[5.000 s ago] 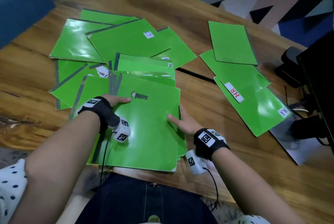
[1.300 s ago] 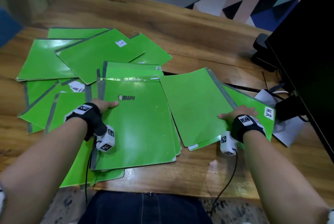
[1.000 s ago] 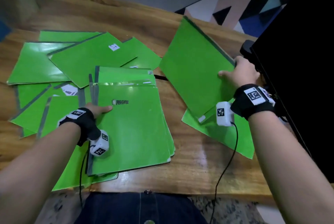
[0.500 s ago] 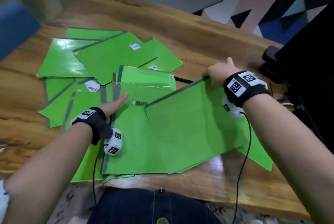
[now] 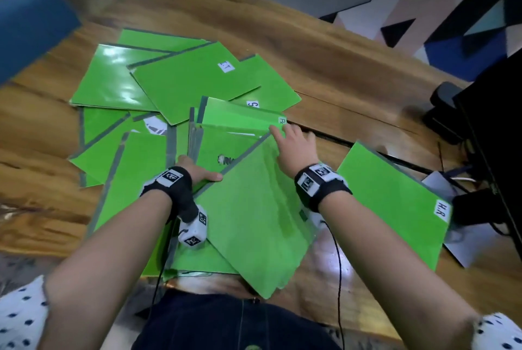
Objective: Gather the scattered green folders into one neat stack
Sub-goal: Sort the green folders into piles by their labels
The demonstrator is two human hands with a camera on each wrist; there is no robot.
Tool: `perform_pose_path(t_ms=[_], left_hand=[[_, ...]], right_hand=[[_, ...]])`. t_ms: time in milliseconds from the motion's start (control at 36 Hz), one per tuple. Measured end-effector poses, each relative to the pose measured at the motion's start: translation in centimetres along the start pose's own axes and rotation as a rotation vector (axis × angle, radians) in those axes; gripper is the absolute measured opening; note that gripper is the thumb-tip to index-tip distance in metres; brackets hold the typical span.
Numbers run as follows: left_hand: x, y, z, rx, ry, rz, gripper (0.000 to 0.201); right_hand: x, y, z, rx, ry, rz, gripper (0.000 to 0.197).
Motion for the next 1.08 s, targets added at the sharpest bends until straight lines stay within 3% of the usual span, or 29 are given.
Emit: perform_pose_path(t_ms=[111, 167, 222, 278, 389, 472, 528, 639, 833, 972, 1083], left_hand=[[0.1, 0.2, 0.1, 0.002, -0.006, 0.008, 0.103], [0.2, 0.3, 0.1, 0.002, -0.003, 0.001, 0.101], [0.2, 0.4, 0.0, 0.001, -0.008, -0.002, 0.101], [0.1, 0.3, -0.1, -0.003, -0.005, 0.001, 0.101], [0.0, 0.1, -0.4, -0.016, 0.000, 0.006, 0.106], [0.0, -0.2, -0.7, -0.032, -0.013, 0.046, 0.115], [0.2, -0.3, -1.0, -0.050, -0.046, 0.078, 0.119], [0.8, -0.2, -1.3, -0.105, -0.113, 0.109, 0.107], [0.5, -0.3, -0.7, -0.100, -0.128, 0.001, 0.097], [0.2, -0.4, -0.5, -0.057, -0.133, -0.101, 0.104], [0.4, -0.5, -0.3, -0.033, -0.124, -0.111, 0.105]], right_hand=[[-2.0, 4.7, -4.4, -0.534, -0.048, 0.220, 0.061], [-3.0, 6.9, -7.1, -0.723, -0.158, 0.290, 0.062], [-4.3, 8.4, -9.1, -0.770, -0.345, 0.377, 0.060], [-5.6, 8.8, -10.6, -0.822, -0.434, 0.568, 0.059], [-7.1, 8.0, -11.5, -0.940, -0.288, 0.981, 0.051], [-7.0, 7.5, -11.1, -0.968, -0.121, 1.058, 0.052], [-6.4, 7.7, -10.5, -0.933, 0.033, 1.036, 0.065], [-4.2, 8.3, -8.9, -0.820, 0.206, 1.153, 0.069], [-2.2, 5.2, -6.8, -0.543, 0.107, 1.031, 0.054], [-4.8, 2.5, -6.2, -0.671, 0.018, 0.878, 0.032], [-6.0, 1.3, -6.4, -0.816, 0.031, 0.952, 0.041]])
Point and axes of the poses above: each hand's wrist, its own z-axis towards the middle knuckle, its own x-axis out of the back of the hand, y = z × x, the point moved 2 cm from there along z, towards the middle knuckle, and after that the axes turned 14 degrees about z, right-handed, at the moved point
